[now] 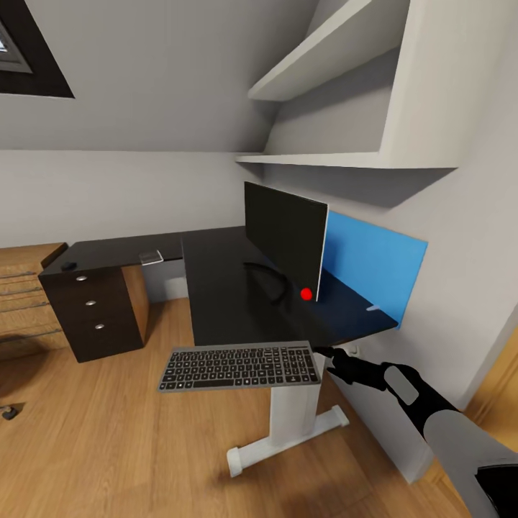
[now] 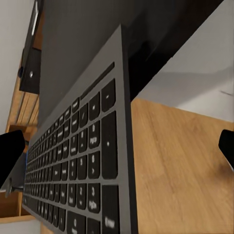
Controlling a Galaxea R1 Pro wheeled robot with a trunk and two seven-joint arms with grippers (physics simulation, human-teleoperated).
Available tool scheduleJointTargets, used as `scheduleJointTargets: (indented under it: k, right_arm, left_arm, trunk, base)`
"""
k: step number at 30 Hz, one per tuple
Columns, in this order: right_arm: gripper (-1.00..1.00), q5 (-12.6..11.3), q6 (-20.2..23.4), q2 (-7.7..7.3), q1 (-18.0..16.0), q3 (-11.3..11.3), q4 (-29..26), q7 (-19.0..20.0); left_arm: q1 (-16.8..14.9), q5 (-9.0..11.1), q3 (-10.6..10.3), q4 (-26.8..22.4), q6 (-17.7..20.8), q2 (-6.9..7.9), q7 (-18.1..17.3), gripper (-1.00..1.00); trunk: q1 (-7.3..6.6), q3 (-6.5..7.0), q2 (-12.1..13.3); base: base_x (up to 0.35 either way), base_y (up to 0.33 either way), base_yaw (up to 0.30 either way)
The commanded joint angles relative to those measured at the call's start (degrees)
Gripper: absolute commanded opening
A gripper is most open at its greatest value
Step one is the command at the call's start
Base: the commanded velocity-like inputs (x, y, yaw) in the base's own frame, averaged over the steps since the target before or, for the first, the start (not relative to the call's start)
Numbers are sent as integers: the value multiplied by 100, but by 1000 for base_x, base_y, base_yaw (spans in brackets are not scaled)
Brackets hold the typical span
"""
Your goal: In the bedroom, organize the workspace by keeping the computer under the desk, ensuring the monitor is on the desk, placing the keyboard on the desk next to the monitor, placing the mouse on the desk next to the keyboard, moving the folder from the swivel chair onto the desk next to the mouse, stacking the notebook on top of the folder with the pen on top of the notebook, and positioning the swivel chair next to the desk.
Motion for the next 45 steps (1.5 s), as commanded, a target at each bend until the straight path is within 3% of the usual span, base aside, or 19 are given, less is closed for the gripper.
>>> scheduleJointTargets:
  k: [1, 16, 24, 45]
  right_arm:
    - [100, -17, 10, -5, -4, 25, 0, 11]
    - [100, -9, -331, 53, -2, 94, 208, -11]
    - [100, -8, -352, 219, 2, 124, 307, -12]
    - [100, 85, -351, 361, 2, 139, 386, 13]
  left_arm:
    - [0, 59, -15, -5, -31, 1, 26, 100]
    - [0, 68, -10, -30, -31, 7, 39, 100]
    - [0, 68, -7, -47, -31, 7, 43, 100]
    - [0, 73, -11, -41, -31, -2, 43, 100]
  trunk:
    - [1, -5, -2]
    - [1, -5, -2]
    - [1, -5, -2]
    - [1, -5, -2]
  base:
    - [39, 0, 0]
    - [69, 0, 0]
    - [0, 0, 0]
    - [0, 0, 0]
